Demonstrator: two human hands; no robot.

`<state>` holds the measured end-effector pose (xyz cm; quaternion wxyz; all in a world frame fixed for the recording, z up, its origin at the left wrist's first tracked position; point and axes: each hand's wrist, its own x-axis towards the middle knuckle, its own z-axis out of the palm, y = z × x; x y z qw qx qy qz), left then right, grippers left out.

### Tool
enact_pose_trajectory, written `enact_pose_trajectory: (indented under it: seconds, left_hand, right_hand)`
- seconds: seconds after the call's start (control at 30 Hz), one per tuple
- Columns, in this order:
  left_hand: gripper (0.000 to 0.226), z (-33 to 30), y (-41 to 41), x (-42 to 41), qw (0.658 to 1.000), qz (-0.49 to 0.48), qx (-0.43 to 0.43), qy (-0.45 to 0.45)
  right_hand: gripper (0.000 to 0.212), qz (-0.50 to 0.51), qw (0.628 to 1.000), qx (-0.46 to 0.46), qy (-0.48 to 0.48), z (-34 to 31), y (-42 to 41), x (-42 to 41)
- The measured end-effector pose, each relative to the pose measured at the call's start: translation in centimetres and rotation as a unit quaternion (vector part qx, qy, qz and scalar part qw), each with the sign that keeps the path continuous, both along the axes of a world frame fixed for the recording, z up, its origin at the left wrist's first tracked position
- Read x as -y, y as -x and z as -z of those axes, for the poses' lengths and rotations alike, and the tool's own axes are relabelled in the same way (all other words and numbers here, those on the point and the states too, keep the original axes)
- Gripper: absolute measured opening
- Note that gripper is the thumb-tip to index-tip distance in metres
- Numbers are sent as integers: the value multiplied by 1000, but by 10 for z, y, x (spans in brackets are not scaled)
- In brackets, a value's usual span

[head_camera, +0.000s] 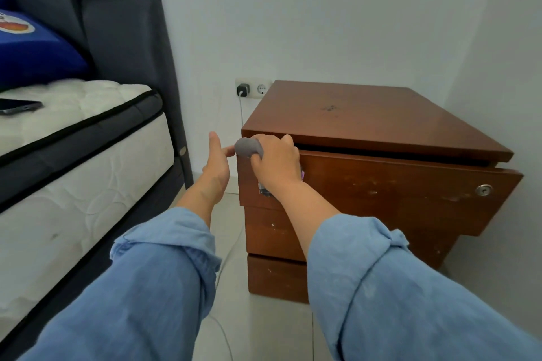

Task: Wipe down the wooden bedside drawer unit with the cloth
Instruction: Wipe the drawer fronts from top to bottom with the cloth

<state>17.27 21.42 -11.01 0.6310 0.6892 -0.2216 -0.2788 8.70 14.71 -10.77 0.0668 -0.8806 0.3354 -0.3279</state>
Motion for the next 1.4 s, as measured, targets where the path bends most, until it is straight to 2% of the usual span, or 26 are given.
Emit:
enact_pose_trajectory:
  seconds: [0.13,0.27,0.4,0.5,0.6,0.7,0.73,0.83,0.97,1.07,1.23,1.4]
  left_hand:
    - [78,1,-2,1,999,39,-17,26]
    - [73,7,-5,5,998,57,-3,40]
    - [69,15,-4,9,996,66,20,59]
    - [61,21,-4,13,995,53,22,79]
    - [53,23,-2,17,994,55,51,76]
    - [31,27,-1,17,994,51,63,75]
    - [32,30,0,18,995,44,54,75]
    - [40,40,-2,24,996,1,64,69]
    - [30,40,-1,32,985,-93,134,61]
    - [30,35,7,32,977,-120,169,45]
    - [42,31,7,38,976,-142,157,46]
    - [55,37,-4,44,975,-142,162,49]
  right_hand:
    - [52,-78,993,-23,82,21,2,1]
    - [78,-94,971,-91,201,48,16,15]
    - [80,-84,959,-109,249,61,14,21]
    - [78,-106,939,-164,283,81,21,25]
    - [79,-145,930,-218,257,103,37,30]
    - [69,-170,933,-266,171,117,48,27]
    - [66,-168,938,-273,133,122,52,24]
    - [63,-152,956,-233,92,134,67,16]
    - [58,-118,972,-104,175,114,80,18]
    - [54,-96,967,-33,234,85,88,28]
    - [40,-71,954,-23,291,61,95,51]
    - [53,-51,949,-25,311,64,84,67]
